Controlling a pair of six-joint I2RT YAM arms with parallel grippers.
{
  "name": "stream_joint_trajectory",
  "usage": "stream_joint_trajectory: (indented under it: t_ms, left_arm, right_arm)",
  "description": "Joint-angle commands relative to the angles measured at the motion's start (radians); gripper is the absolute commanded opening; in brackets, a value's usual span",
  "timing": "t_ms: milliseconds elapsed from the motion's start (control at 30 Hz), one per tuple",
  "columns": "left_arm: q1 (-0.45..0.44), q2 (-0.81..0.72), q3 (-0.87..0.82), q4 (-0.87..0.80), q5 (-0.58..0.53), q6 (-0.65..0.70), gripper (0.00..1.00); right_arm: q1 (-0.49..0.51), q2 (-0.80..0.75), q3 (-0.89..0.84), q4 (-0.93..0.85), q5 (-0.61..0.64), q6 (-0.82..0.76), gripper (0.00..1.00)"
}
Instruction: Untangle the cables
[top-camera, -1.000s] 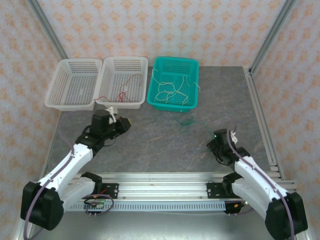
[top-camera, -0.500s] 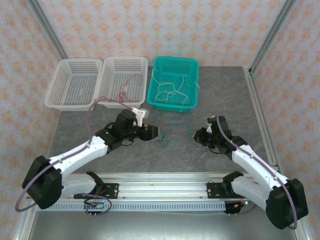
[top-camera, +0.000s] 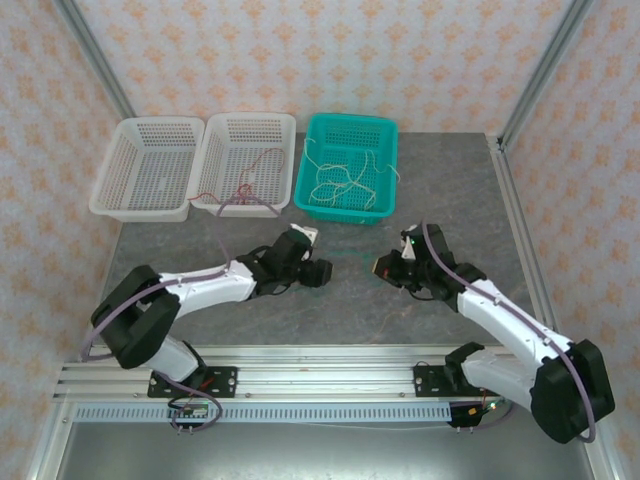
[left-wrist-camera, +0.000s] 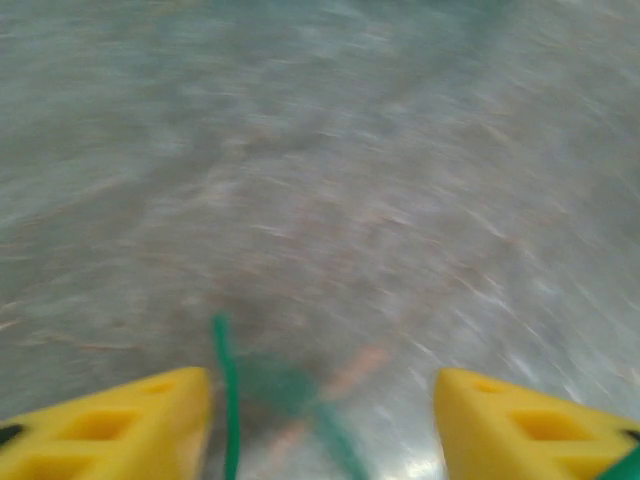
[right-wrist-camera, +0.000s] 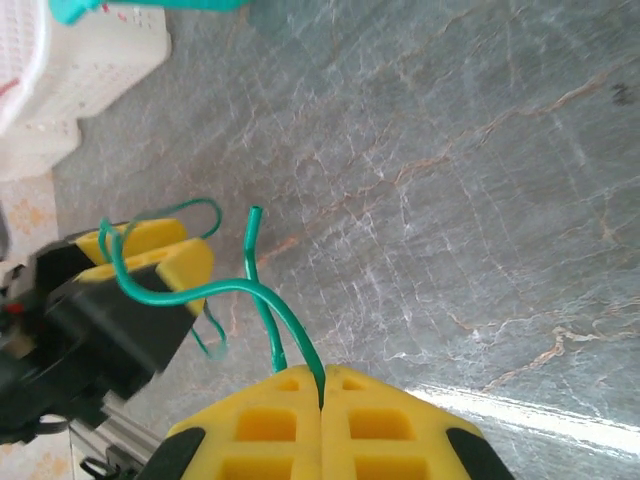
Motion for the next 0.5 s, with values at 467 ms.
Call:
stream_joint_trajectory:
  t_ms: [467]
  left_arm:
    - [0.176, -0.025, -0.205, -0.063, -0.16, -0.211, 0.0]
  right_arm:
    - [-0.383, -0.254, 0.066, -0.273, 0.185, 0.112, 0.0]
